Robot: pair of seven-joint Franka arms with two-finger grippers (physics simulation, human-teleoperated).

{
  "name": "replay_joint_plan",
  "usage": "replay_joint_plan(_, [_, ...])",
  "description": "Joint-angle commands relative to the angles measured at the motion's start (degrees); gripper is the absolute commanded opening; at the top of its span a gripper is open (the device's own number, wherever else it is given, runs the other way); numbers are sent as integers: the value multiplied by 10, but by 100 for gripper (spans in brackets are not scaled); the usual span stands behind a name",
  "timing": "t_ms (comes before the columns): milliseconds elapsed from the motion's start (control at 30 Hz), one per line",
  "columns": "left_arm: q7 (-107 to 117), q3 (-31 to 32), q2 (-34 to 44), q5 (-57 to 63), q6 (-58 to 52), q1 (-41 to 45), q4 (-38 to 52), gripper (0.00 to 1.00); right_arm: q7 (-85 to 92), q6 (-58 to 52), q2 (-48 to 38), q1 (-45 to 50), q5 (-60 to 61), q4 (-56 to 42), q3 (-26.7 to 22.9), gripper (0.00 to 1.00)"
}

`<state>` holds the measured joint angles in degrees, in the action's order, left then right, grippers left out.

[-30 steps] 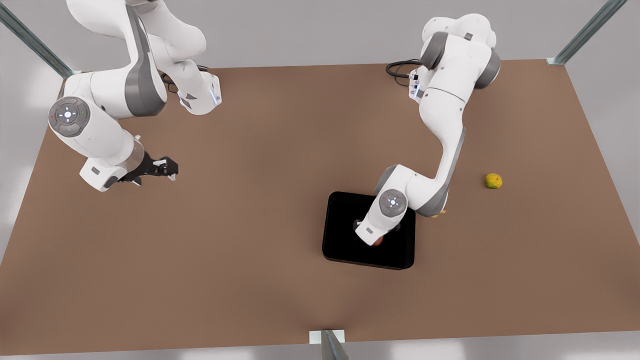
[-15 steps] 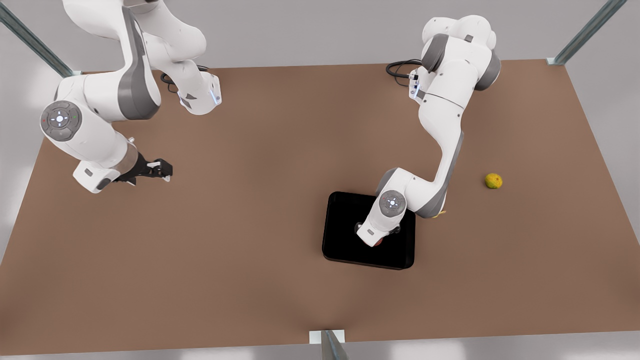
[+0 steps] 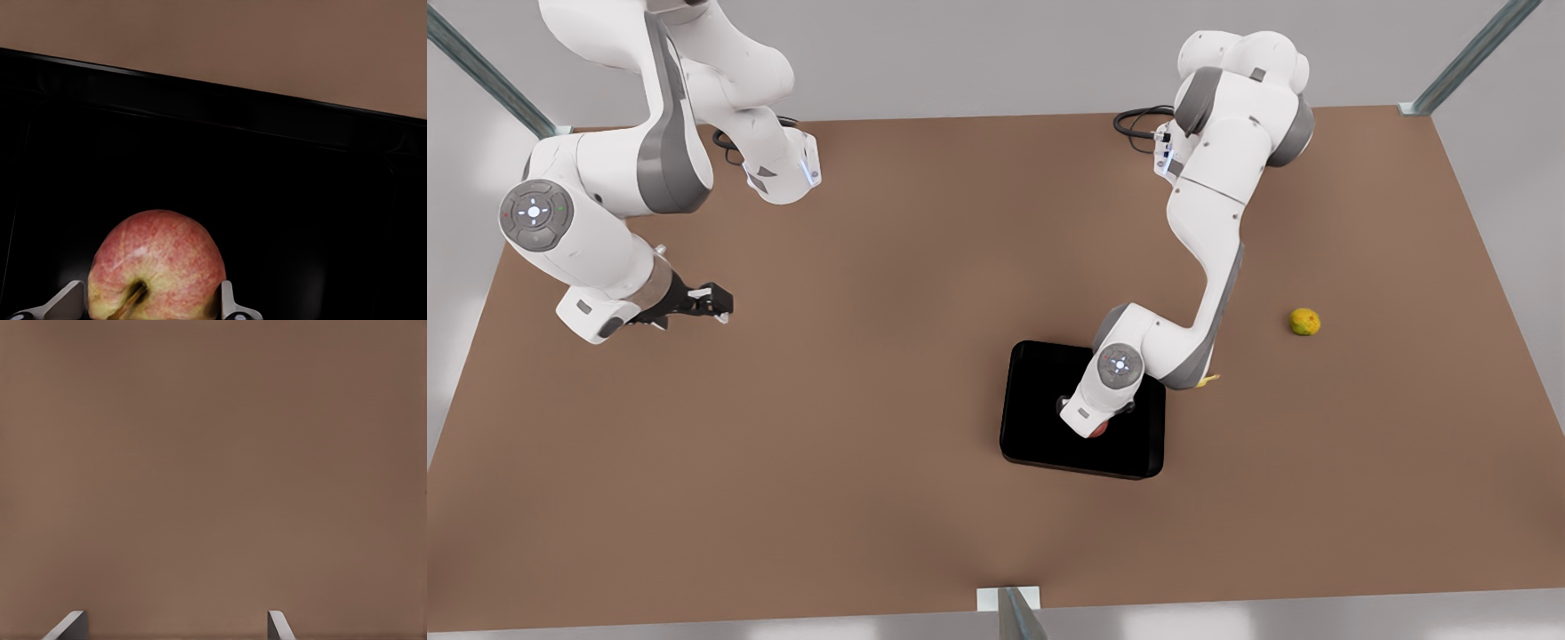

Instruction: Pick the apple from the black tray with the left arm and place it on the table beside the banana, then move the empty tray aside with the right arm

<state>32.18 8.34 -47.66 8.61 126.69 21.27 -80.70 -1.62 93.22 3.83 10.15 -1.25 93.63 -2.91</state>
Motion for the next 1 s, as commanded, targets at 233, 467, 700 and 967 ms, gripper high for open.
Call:
replay_joint_plan(233, [11,0,-16,2,32,1,1,100,-1,-1,-1,1,-2,0,-1,100])
replay_joint_plan(467, [11,-1,-20,3,33,1,2,100,-1,-1,0,1,-6,0,0,100])
replay_joint_plan(700, [24,0,0,2,3,2,7,87,-1,-1,0,1,-6,0,-1,100])
replay_joint_plan(967, [-251,-2,111,3,-200,-158,34,87,-210,-3,79,72,-4,-95,12,100])
